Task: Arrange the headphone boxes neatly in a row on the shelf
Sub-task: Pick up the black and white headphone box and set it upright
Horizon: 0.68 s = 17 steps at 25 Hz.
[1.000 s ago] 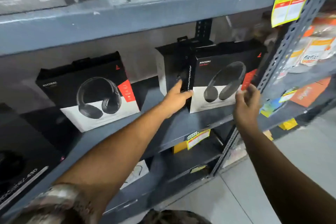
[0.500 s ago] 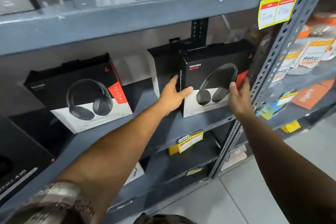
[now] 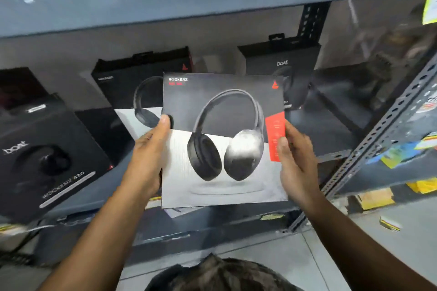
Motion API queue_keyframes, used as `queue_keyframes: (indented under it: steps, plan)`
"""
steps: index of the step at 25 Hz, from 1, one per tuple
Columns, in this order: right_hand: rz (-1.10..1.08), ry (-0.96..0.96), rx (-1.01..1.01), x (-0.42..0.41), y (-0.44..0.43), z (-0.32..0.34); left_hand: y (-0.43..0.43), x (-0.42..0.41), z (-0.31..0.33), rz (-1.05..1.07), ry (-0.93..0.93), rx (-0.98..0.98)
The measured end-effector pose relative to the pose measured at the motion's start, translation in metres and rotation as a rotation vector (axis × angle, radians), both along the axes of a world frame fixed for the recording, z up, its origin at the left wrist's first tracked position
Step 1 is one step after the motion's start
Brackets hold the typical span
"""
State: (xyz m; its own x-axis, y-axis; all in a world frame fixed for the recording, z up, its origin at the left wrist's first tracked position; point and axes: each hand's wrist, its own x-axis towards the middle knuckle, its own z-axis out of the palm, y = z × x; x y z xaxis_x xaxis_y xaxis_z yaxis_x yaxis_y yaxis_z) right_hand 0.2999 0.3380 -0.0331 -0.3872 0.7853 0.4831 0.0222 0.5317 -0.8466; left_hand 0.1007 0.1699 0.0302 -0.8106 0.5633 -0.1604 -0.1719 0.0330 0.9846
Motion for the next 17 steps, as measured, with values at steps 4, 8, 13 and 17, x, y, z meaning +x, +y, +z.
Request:
queue_keyframes:
  steps: [4,8,13,17]
  plan:
    - [0.113,0.028,-0.019,-0.033,-0.023,0.004,-0.040,-0.010,0.005,0.140,0.156,-0.068]
    - [0.270,-0.040,-0.082,-0.071,-0.036,-0.004,-0.071,-0.033,-0.012,0.189,0.378,-0.112]
    - [0.438,-0.027,-0.201,-0.108,-0.050,-0.034,-0.087,-0.074,-0.032,0.028,0.338,-0.087]
    - [0.407,-0.035,-0.233,-0.140,-0.044,-0.036,-0.076,-0.110,-0.035,-0.001,0.289,-0.049]
